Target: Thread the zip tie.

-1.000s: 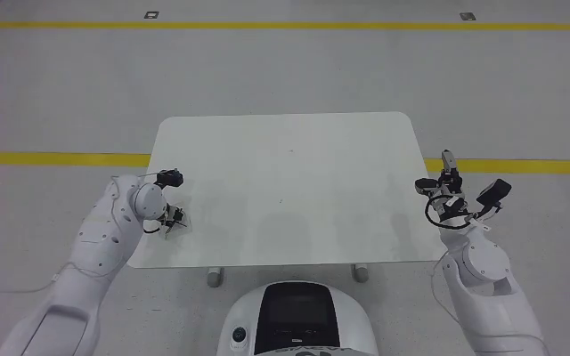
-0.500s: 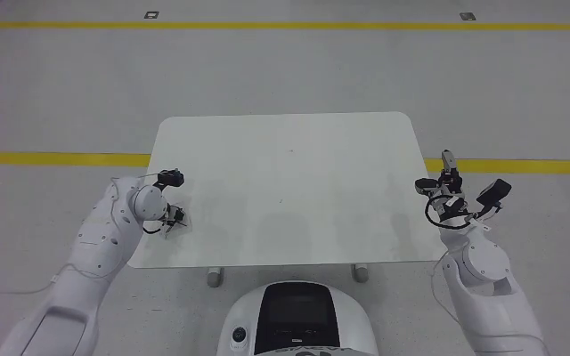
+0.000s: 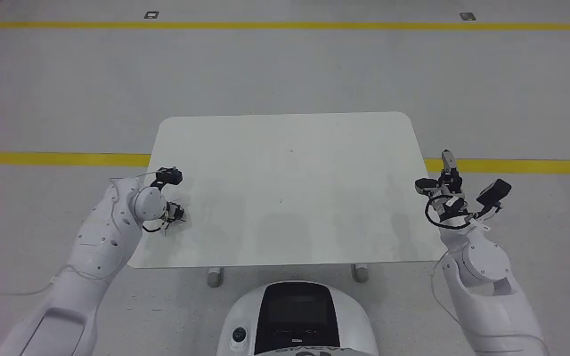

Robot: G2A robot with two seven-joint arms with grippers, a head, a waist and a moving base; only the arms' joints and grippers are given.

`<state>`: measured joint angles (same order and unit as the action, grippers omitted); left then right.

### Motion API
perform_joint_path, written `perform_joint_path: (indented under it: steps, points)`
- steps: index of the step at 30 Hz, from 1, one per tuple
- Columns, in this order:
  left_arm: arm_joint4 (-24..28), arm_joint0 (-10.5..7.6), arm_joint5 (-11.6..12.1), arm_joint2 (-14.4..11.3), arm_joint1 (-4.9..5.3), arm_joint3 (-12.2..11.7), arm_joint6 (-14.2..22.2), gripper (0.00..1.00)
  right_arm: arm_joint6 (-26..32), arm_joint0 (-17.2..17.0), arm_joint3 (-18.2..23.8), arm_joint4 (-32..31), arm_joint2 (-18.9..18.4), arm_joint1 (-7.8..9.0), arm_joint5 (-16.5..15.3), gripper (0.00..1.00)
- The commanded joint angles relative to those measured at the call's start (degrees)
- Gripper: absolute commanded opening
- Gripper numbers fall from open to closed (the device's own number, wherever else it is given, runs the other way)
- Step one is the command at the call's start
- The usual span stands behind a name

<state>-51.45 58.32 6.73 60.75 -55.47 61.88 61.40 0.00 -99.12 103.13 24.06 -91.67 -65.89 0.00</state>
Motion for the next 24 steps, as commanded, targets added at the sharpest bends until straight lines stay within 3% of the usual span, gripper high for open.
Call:
perform_joint_path:
  steps: [1, 6, 13, 15, 18, 24]
  points:
    - [-0.12, 0.18, -0.36, -0.02, 0.08, 0.46, 0.03, 0.18, 0.0, 0.0, 0.0, 0.0, 0.0, 0.0, 0.0, 1.0]
    - [-0.26, 0.51, -0.93, 0.01, 0.27, 1.01, 0.07, 0.19, 0.0, 0.0, 0.0, 0.0, 0.0, 0.0, 0.0, 1.0]
    - [0.09, -0.15, -1.2, -0.94, 0.09, -0.28, 0.26, 0.17, 0.0, 0.0, 0.0, 0.0, 0.0, 0.0, 0.0, 1.0]
    - [0.28, -0.51, -1.11, -1.3, -0.01, -0.84, 0.23, 0.14, 0.0, 0.0, 0.0, 0.0, 0.0, 0.0, 0.0, 1.0]
    - [0.49, -0.91, -1.01, -1.7, -0.11, -1.43, 0.14, 0.0, 0.0, 0.0, 0.0, 0.0, 0.0, 0.0, 0.0, 1.0]
    - [0.69, -1.31, -1.01, -2.04, -0.08, -1.63, 0.06, 0.0, 0.0, 0.0, 0.0, 0.0, 0.0, 0.0, 0.0, 1.0]
